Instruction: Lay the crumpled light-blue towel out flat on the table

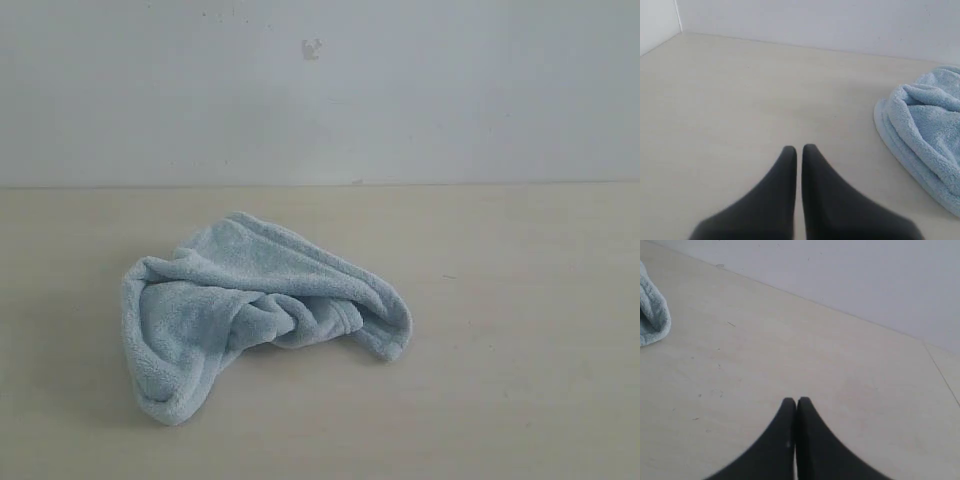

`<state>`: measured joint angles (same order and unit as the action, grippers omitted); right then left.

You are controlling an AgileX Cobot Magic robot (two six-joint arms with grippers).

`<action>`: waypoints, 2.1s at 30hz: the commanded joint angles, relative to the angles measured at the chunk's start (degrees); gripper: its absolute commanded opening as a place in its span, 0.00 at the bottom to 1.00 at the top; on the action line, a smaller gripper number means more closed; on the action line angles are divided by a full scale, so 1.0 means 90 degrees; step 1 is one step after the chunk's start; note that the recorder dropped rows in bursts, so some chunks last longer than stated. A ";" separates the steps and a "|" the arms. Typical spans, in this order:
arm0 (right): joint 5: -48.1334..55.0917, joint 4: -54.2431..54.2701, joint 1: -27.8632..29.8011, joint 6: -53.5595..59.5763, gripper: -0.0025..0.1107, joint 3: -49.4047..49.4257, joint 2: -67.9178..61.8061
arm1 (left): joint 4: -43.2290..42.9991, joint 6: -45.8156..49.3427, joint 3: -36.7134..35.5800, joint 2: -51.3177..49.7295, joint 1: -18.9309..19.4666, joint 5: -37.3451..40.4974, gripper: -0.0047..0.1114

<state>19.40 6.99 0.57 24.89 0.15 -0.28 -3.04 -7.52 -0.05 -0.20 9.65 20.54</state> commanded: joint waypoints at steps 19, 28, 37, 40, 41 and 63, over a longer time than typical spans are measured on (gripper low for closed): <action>-0.0025 0.0018 -0.0026 -0.0046 0.02 -0.0017 0.0032 | 0.0001 0.0009 0.0006 0.0023 -0.0031 -0.0023 0.07; -0.0242 0.0005 -0.0026 0.0306 0.02 -0.0017 0.0032 | 0.0001 0.0009 0.0006 0.0023 -0.0031 -0.0023 0.07; -0.1026 -0.0012 -0.0026 0.0649 0.02 -0.0017 0.0032 | 0.0001 0.0009 0.0006 0.0023 -0.0031 -0.0023 0.07; -0.1367 0.0240 -0.0026 0.0315 0.02 -0.0017 0.0032 | 0.0001 0.0009 0.0006 0.0023 -0.0031 -0.0023 0.07; -0.1458 0.0719 -0.0038 -0.0146 0.02 -0.0017 0.0032 | 0.0001 0.0009 0.0006 0.0023 -0.0031 -0.0023 0.07; -0.7539 0.2255 -0.0064 -0.8807 0.02 -0.2334 -0.0034 | 0.0001 0.0009 0.0006 0.0023 -0.0031 -0.0023 0.07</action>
<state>-41.28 37.80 0.00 -53.08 -11.56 0.01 -3.04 -7.52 -0.05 -0.20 9.65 20.54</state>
